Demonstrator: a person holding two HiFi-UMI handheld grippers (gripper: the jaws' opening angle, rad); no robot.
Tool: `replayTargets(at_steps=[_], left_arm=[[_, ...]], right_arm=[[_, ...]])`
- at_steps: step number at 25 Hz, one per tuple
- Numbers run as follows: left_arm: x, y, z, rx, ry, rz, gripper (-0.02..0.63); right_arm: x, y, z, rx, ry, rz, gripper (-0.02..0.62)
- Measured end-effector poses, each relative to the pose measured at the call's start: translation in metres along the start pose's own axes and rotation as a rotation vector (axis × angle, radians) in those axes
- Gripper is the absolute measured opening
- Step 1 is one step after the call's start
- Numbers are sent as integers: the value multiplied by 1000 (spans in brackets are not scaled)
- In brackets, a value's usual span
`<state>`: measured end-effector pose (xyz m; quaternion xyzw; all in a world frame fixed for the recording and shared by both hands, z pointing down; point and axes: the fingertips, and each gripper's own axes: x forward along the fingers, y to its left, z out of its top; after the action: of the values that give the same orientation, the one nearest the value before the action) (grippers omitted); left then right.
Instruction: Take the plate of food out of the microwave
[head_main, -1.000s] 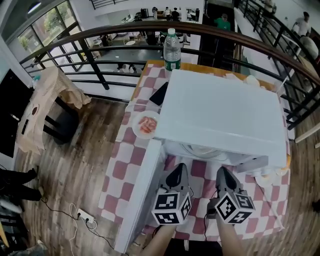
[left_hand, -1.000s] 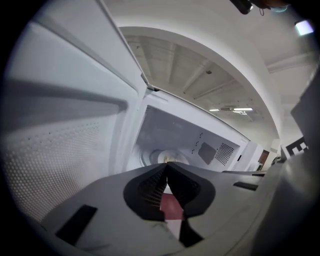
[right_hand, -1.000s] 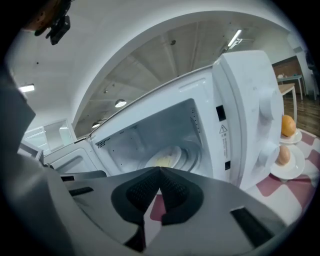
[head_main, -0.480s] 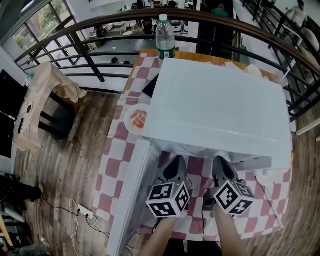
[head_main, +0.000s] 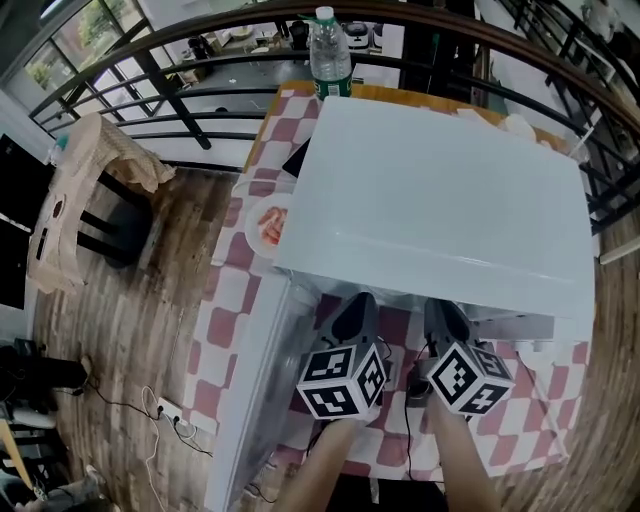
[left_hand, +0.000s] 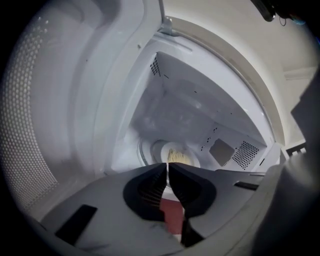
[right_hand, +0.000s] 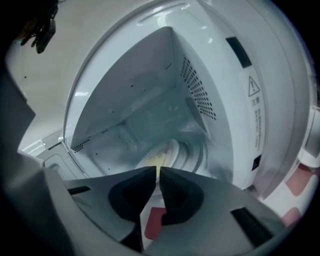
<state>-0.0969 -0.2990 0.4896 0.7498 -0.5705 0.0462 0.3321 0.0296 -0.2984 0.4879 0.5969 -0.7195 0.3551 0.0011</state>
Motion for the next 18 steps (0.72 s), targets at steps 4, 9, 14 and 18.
replayTargets(at_steps=[4,9,14,18], left_arm=[[5,0,0,-3,3,1,21],[11,1,0,-12,4,-4,40],[17,0,2,-28,6,-27,52],[22,-2,3,-42,7,-44,96]], right_arm=[[6,2,-1,-10,11,15,49],[14,3,-4,13,26,33,66],[20,-1,-5,63,28,32,83],[24,-6,-11,118,42,28,100]])
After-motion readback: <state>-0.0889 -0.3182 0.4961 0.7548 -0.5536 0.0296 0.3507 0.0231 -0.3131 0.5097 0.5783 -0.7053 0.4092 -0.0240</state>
